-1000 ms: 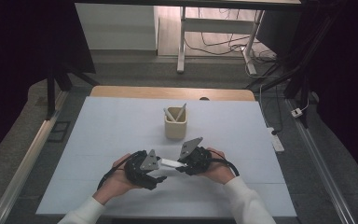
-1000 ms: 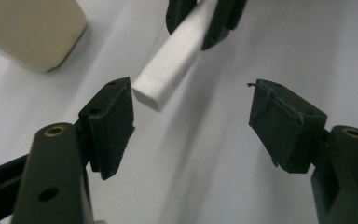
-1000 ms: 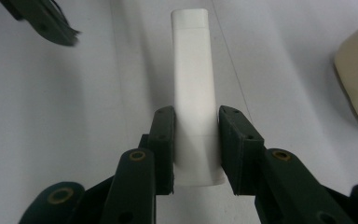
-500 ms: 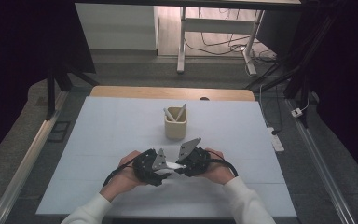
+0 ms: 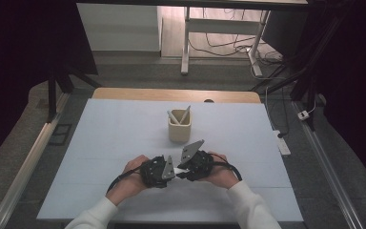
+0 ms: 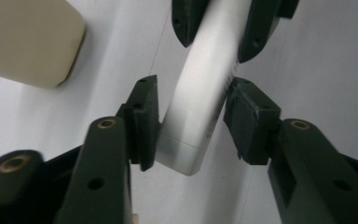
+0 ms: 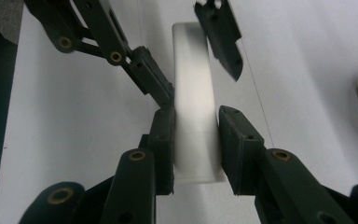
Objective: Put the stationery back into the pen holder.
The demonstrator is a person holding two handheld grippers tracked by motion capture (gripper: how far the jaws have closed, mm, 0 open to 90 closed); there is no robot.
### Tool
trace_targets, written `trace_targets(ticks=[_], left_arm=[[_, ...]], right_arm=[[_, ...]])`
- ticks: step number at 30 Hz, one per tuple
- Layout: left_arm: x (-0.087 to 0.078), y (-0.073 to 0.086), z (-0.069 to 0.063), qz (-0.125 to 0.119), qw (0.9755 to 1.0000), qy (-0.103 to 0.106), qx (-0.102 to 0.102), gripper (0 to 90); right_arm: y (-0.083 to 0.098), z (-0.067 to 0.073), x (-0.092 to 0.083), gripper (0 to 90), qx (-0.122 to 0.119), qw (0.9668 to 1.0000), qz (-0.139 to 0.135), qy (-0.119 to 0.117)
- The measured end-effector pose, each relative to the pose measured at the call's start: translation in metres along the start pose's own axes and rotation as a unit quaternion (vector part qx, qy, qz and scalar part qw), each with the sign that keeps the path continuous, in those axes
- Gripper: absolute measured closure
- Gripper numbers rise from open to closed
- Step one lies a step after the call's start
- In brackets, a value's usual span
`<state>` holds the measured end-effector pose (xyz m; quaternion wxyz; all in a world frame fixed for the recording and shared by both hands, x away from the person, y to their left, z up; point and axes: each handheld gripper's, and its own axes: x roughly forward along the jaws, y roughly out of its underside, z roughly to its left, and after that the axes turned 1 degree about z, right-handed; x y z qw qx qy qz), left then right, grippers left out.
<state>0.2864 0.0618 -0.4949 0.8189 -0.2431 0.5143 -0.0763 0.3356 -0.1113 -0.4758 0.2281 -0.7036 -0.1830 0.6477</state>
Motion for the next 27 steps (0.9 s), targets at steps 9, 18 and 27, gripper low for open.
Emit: trace_targets(ticks=[9, 18, 27], left_arm=[[0.005, 0.002, -0.002, 0.001, 0.9994, 0.034, 0.006, 69.7], [0.001, 0.007, 0.008, -0.025, 0.9981, 0.044, -0.035, 70.3], [-0.004, 0.019, 0.021, -0.06, 0.9932, 0.036, -0.094, 70.2]], right_arm=[[-0.001, 0.001, -0.007, 65.5, -0.001, 0.9995, -0.031, -0.001], [0.002, -0.002, -0.013, 53.8, 0.008, 0.9958, -0.086, 0.029], [0.012, -0.01, -0.026, 46.0, 0.057, 0.9833, -0.161, 0.064]])
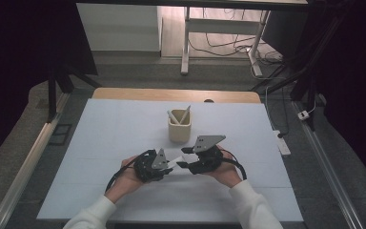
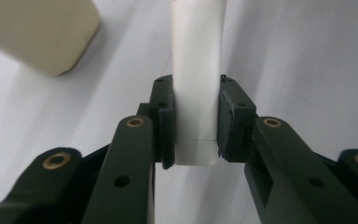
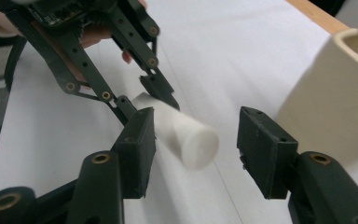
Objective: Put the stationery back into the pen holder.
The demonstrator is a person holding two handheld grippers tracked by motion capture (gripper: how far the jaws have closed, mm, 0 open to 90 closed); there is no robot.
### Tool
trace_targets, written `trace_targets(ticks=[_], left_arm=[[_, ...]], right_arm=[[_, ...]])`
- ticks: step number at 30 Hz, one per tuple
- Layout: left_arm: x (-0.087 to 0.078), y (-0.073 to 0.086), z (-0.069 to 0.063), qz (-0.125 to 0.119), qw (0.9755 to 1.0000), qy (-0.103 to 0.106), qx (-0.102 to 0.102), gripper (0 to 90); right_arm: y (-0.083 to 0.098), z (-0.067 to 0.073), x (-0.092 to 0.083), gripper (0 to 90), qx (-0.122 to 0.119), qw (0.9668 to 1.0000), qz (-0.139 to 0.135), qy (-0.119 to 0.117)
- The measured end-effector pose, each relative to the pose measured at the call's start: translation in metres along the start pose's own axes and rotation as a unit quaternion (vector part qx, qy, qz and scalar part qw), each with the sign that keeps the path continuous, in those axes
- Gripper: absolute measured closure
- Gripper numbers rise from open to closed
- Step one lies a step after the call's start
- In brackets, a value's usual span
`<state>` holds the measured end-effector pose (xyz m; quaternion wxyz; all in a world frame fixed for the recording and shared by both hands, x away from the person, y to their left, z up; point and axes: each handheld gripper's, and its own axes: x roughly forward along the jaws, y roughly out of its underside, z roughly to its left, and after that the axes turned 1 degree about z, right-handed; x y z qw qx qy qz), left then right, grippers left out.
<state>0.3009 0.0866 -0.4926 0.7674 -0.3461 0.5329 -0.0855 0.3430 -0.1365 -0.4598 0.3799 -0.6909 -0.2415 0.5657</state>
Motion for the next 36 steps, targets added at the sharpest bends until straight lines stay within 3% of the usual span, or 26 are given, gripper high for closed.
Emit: trace_targets(ticks=[7, 11, 16, 24, 30, 33, 36], left_arm=[[-0.003, 0.004, 0.006, -0.032, 0.9989, -0.008, -0.035, 70.2], [-0.005, 0.004, 0.008, -0.04, 0.9983, -0.013, -0.04, 70.2], [-0.007, 0.005, 0.008, -0.056, 0.9971, -0.013, -0.05, 70.2], [-0.006, 0.004, 0.007, -0.07, 0.9961, -0.006, -0.054, 70.2], [-0.002, 0.001, 0.004, -0.072, 0.9961, 0.005, -0.05, 70.1], [0.0, 0.001, 0.004, -0.071, 0.9963, 0.005, -0.048, 70.0], [0.004, -0.001, 0.004, -0.072, 0.9963, 0.011, -0.044, 69.9]], right_arm=[[0.008, -0.005, -0.004, 44.1, 0.029, 0.9991, -0.021, 0.023], [0.012, -0.008, -0.004, 43.3, 0.053, 0.9972, -0.045, 0.028], [0.015, -0.009, 0.001, 40.8, 0.065, 0.9971, -0.036, 0.02], [0.014, -0.006, 0.008, 41.7, 0.081, 0.9952, -0.054, 0.005], [0.014, -0.005, 0.011, 50.3, 0.096, 0.9924, -0.076, -0.011], [0.013, -0.004, 0.01, 54.6, 0.1, 0.9916, -0.081, -0.008], [0.014, -0.005, 0.008, 58.6, 0.114, 0.9889, -0.093, -0.022]])
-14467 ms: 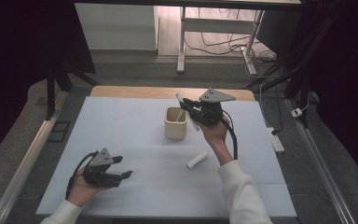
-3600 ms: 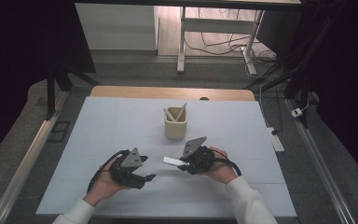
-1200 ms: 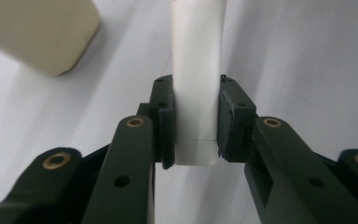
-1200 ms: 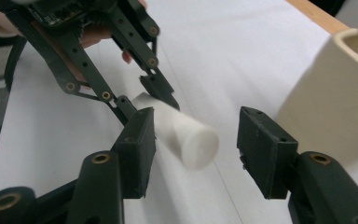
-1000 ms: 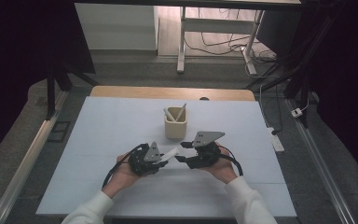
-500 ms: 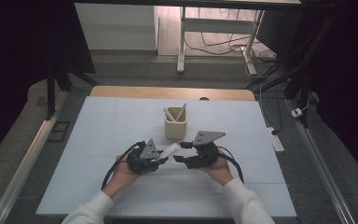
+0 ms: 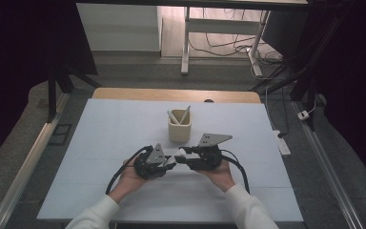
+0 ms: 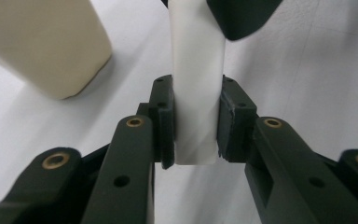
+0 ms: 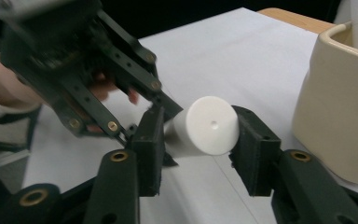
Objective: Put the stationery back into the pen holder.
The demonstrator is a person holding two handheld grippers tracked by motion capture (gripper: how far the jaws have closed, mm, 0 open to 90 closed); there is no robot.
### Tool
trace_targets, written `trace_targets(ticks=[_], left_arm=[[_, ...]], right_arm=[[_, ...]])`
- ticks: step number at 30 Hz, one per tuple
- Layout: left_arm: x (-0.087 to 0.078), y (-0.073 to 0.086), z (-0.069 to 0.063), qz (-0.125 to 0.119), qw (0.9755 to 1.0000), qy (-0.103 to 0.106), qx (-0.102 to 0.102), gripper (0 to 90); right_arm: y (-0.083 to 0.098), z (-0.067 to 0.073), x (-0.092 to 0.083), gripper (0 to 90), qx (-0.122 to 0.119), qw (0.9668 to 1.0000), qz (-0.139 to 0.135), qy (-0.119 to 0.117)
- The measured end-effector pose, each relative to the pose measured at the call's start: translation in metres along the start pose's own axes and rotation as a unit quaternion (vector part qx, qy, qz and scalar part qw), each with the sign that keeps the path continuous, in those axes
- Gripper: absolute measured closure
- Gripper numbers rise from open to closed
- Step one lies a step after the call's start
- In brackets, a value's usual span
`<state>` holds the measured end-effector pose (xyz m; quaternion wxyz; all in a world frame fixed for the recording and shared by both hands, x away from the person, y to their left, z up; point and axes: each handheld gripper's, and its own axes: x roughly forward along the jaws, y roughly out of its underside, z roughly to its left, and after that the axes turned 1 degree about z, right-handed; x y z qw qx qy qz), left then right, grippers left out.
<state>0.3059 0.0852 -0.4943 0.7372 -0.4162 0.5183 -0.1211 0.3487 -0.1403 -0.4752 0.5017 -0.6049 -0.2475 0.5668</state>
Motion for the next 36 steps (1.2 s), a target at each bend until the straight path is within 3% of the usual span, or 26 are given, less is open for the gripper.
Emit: trace_targets(ticks=[5, 8, 12, 19, 25, 36], left_arm=[[0.007, -0.001, -0.002, 0.007, 0.9999, 0.004, 0.011, 69.2], [0.008, -0.001, -0.001, 0.004, 0.9999, 0.009, 0.009, 68.8], [0.009, -0.002, 0.0, -0.008, 0.9999, 0.007, -0.003, 65.4], [0.002, 0.002, 0.006, -0.028, 0.9984, 0.013, -0.047, 44.7], [-0.013, 0.008, 0.008, -0.04, 0.9964, 0.011, -0.073, 36.0], [-0.055, 0.042, 0.002, -0.04, 0.9947, -0.013, -0.094, 34.2]], right_arm=[[-0.001, 0.002, -0.002, 65.6, 0.003, 0.9997, -0.008, -0.023], [-0.001, 0.006, -0.001, 66.0, -0.006, 0.9998, -0.004, -0.017], [-0.002, 0.007, -0.005, 66.1, -0.012, 0.9999, -0.006, -0.009], [-0.005, 0.005, -0.012, 66.1, -0.024, 0.9993, -0.024, 0.014], [-0.007, -0.001, -0.02, 66.1, -0.019, 0.9984, -0.036, 0.04], [-0.015, -0.003, -0.038, 66.1, -0.025, 0.9956, -0.051, 0.074]])
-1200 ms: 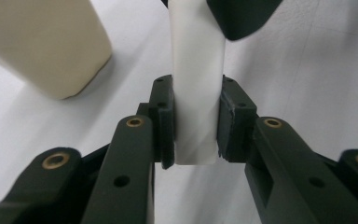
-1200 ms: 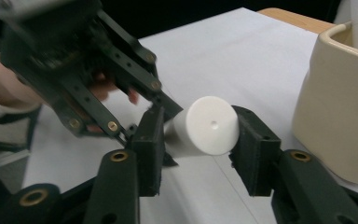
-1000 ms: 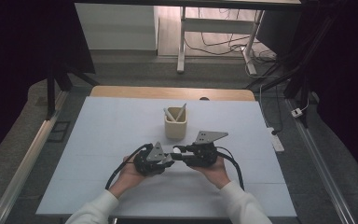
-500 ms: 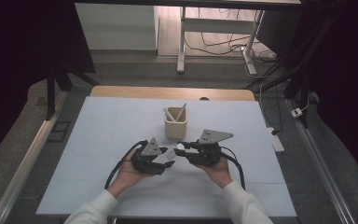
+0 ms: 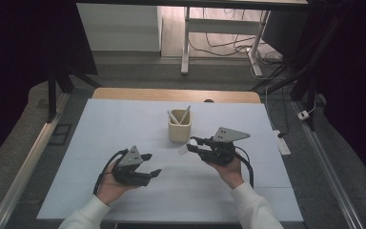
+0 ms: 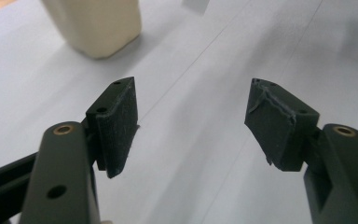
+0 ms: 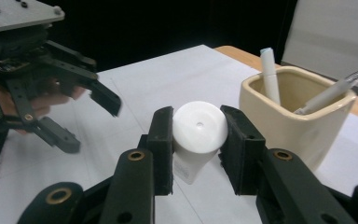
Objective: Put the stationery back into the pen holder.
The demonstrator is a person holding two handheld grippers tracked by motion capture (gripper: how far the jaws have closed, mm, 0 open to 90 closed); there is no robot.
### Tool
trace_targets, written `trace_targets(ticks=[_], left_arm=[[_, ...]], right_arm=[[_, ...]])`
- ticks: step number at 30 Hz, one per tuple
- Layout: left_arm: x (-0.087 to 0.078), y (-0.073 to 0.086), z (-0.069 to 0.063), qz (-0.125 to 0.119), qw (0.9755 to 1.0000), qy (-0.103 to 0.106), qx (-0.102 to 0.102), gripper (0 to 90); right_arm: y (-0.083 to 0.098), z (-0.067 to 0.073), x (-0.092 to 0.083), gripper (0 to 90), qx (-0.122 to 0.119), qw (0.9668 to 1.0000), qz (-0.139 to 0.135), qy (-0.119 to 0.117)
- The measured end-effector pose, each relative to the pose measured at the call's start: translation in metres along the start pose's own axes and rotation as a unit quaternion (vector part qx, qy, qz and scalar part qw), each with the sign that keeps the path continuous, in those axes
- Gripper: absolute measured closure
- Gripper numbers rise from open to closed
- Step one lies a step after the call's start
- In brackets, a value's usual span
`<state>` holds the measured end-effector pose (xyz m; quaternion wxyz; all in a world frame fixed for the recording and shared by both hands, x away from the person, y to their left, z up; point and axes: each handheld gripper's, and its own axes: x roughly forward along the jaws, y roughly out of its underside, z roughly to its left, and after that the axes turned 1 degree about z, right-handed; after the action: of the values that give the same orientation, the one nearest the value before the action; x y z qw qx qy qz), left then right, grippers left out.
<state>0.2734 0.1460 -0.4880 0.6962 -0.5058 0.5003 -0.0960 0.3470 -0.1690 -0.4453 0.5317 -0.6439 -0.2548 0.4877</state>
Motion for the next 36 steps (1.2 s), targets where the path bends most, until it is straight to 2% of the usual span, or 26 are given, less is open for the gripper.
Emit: trace_targets(ticks=[8, 17, 23, 28, 32, 36], left_arm=[[-0.022, 0.02, 0.011, -0.002, 0.9995, -0.016, -0.028, 33.3], [-0.035, 0.043, 0.024, 0.008, 0.998, -0.03, -0.056, 31.9], [-0.041, 0.052, 0.029, 0.009, 0.9974, -0.031, -0.065, 31.6], [-0.039, 0.054, 0.032, 0.013, 0.9968, -0.031, -0.072, 31.0], [-0.037, 0.055, 0.032, 0.017, 0.9969, -0.029, -0.071, 30.8], [-0.036, 0.056, 0.033, 0.019, 0.9968, -0.028, -0.073, 30.7]], right_arm=[[-0.008, -0.002, -0.007, 66.1, -0.011, 0.9998, -0.01, 0.015], [-0.023, -0.016, -0.011, 66.1, -0.004, 0.9989, -0.031, 0.033], [-0.039, -0.026, -0.006, 66.1, -0.001, 0.9979, -0.039, 0.052], [-0.053, -0.037, 0.001, 66.1, 0.008, 0.9965, -0.034, 0.076], [-0.063, -0.049, 0.011, 66.0, 0.018, 0.9952, -0.031, 0.091], [-0.071, -0.058, 0.022, 66.0, 0.03, 0.9947, -0.022, 0.096]])
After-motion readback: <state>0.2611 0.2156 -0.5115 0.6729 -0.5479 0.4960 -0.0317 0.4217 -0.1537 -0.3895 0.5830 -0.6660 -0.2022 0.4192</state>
